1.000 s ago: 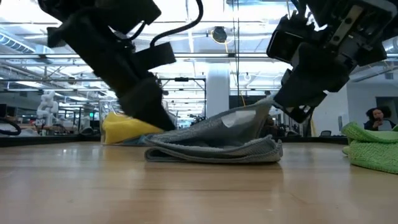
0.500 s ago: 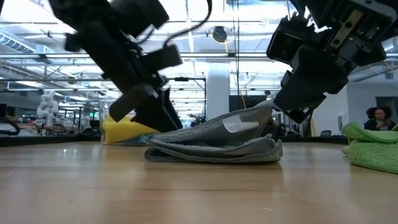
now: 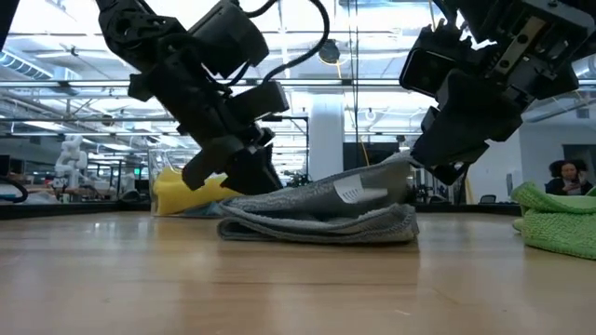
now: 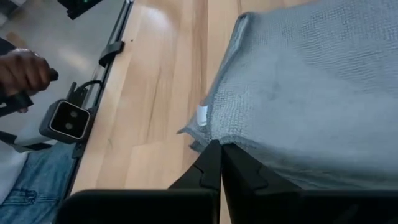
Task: Fold microfiber towels
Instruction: Fold the gray towel on the table
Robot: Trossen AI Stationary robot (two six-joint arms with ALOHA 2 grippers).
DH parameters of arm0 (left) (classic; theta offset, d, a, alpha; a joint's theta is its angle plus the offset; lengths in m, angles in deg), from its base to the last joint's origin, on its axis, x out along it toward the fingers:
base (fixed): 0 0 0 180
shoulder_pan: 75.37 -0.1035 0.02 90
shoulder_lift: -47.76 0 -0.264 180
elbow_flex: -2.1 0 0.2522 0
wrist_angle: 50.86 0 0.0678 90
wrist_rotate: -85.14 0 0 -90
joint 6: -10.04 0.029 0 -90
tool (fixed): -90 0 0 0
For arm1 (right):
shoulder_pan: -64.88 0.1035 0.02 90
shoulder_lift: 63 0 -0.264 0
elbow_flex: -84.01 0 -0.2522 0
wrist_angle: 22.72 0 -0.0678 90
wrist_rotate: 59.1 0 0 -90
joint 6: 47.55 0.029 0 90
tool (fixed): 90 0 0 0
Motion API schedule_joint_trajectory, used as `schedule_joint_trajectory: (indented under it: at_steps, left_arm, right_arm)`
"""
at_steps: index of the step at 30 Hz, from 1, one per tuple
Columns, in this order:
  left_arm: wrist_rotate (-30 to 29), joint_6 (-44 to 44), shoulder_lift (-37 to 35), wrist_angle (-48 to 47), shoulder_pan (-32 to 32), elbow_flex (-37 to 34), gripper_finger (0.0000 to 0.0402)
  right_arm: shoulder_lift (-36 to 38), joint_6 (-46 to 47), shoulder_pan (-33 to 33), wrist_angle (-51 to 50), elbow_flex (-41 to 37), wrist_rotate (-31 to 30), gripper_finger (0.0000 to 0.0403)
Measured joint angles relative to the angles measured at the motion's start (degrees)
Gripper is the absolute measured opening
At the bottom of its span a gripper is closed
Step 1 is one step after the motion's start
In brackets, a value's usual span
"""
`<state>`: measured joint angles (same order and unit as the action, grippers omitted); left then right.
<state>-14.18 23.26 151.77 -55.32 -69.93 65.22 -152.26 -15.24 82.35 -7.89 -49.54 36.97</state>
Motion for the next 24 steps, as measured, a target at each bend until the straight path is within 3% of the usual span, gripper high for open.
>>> schedule_joint_trajectory:
  at_steps: [7,17,24]
  left_arm:
    - [-13.2,-11.0,-0.8,-5.2,-0.4,-0.1,0.0006]
    - [-11.9,-20.4,-1.1,-6.4,2.2,0.0,0.0004]
    - [-14.7,-41.4,-1.3,-12.8,5.3,0.0,0.001]
  right_arm:
    - [0.0,4.7,1.3,2.8,0.0,-0.2,0.0]
    - [0.0,6.0,3.3,6.2,0.0,-6.4,0.0]
    - [-0.5,5.4,3.2,9.2,0.0,-10.9,0.0]
